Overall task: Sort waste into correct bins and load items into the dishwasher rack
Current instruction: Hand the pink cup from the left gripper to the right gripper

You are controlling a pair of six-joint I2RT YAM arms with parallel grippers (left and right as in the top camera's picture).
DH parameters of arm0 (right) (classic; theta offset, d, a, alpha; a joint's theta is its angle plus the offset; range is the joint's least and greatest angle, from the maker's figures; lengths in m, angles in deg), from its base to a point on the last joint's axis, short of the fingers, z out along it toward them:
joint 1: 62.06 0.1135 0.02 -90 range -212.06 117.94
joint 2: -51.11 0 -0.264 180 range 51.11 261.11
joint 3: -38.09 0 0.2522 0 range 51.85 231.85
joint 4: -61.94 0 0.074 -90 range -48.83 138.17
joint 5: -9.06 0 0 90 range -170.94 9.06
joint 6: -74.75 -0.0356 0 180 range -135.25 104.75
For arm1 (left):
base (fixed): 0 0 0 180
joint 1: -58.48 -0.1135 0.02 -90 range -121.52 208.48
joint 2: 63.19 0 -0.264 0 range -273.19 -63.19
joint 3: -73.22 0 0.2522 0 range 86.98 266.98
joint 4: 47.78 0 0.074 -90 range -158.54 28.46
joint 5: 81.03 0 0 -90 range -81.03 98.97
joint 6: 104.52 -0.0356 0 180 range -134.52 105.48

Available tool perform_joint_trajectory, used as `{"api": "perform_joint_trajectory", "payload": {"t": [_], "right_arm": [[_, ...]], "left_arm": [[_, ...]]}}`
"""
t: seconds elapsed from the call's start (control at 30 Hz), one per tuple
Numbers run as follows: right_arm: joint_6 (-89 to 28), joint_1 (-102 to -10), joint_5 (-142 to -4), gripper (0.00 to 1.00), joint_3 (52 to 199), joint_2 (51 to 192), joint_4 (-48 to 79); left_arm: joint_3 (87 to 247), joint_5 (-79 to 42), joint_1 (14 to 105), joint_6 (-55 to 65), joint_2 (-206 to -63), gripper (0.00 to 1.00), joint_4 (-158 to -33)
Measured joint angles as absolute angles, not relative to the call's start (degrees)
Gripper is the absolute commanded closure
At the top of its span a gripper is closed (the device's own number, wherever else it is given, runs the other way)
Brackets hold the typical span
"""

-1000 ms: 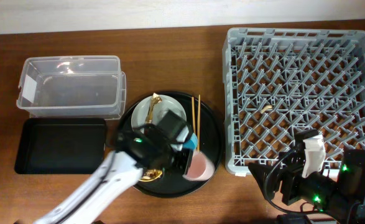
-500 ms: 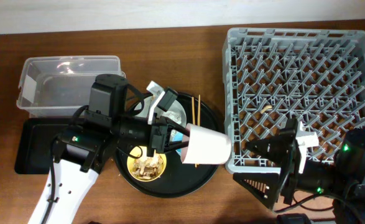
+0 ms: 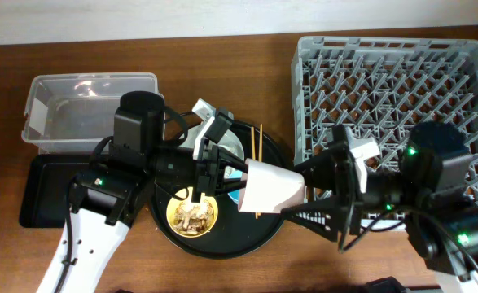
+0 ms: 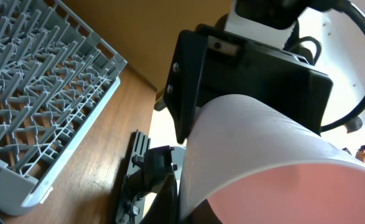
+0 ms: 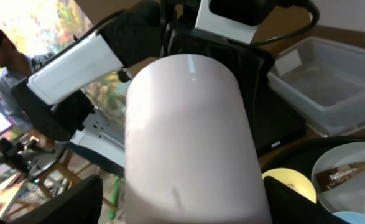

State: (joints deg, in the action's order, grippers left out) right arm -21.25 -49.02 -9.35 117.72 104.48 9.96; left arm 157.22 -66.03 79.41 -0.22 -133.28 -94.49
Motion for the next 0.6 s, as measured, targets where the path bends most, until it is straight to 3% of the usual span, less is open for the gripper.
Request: {"api": "perform_joint_trajectory", "payload": {"t": [0.2, 0.23, 0.27, 0.3, 0.37, 0.47, 0.6], "right_arm": [[-23.4, -47.3, -10.0, 0.42, 117.7, 105.8, 11.2], [-23.6, -47.3, -10.0, 0.43, 117.7, 105.8, 11.2], [-23.8, -47.3, -10.1, 0.45, 117.7, 105.8, 11.2], [-24.0, -47.3, -10.1, 0.48, 117.7, 105.8, 11.1], [-24.2, -46.7, -10.2, 0.49, 117.7, 105.8, 11.0], [-24.3, -46.9, -12.9, 0.49, 117.7, 105.3, 8.8], [-24.1, -52.6, -20.1, 0.5, 117.8, 101.8, -0.5]], "left_arm": [[157.2, -66.1, 79.4, -0.2, -133.3, 0.96, -94.4], [157.2, -66.1, 79.3, -0.2, -133.3, 0.83, -94.4], [157.2, -66.1, 79.3, -0.3, -133.3, 0.59, -94.4], [157.2, -65.8, 79.3, -0.7, -133.3, 0.42, -94.2], [157.2, -65.2, 79.4, -0.3, -133.3, 0.14, -94.1], [157.2, -62.5, 79.3, -0.3, -133.3, 0.01, -95.8], [157.2, -50.2, 79.3, -0.2, -133.3, 0.01, -104.7]]}}
